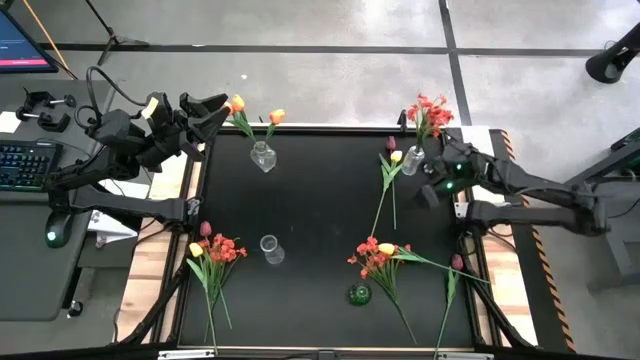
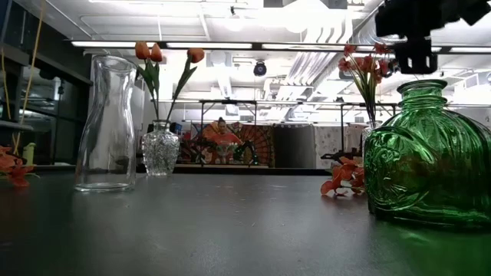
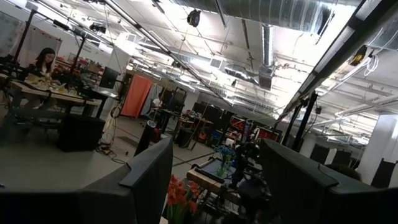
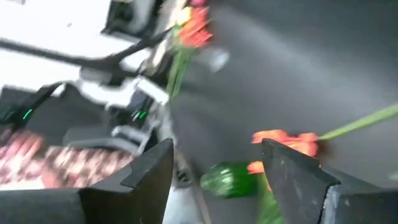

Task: Sort flowers into vase by color
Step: Put the right red flowers into the top right transparent vase

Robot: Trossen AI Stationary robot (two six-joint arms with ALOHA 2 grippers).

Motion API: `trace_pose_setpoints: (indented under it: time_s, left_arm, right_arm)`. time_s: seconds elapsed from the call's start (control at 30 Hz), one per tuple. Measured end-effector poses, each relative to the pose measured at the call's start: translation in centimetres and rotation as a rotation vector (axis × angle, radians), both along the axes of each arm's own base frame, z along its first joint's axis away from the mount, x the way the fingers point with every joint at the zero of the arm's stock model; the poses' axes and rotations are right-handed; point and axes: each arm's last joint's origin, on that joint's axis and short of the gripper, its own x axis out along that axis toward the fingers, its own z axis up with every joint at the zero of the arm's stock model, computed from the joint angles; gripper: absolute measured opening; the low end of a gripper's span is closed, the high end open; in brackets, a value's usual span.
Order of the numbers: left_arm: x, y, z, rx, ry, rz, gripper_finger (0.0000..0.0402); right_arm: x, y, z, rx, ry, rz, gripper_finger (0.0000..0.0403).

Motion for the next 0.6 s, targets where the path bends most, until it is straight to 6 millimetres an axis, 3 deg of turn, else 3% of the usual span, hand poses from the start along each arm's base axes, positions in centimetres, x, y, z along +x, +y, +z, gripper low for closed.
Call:
trace_pose_setpoints:
  time_s: [0.2, 0.37, 0.47, 0.6]
  left_arm:
    - [0.2, 0.0, 0.0, -0.024, -0.008, -0.009, 0.0230]
    - [0.4, 0.0, -0.1, -0.044, -0.017, -0.049, 0.0230]
    - [0.6, -0.2, -0.1, -0.023, -0.005, -0.096, 0.0230]
    - [0.7, -0.3, -0.2, 0.017, 0.011, -0.154, 0.0230]
  right_arm:
    - [3.0, 3.9, -1.3, 0.076, 0.087, 0.228, 0.0232]
    - [4.8, 8.6, -3.0, 0.184, 0.242, 0.376, 0.0232]
    - [5.3, 11.9, -4.3, 0.240, 0.362, 0.375, 0.0232]
    - [5.7, 15.5, -6.6, 0.285, 0.522, 0.234, 0.0232]
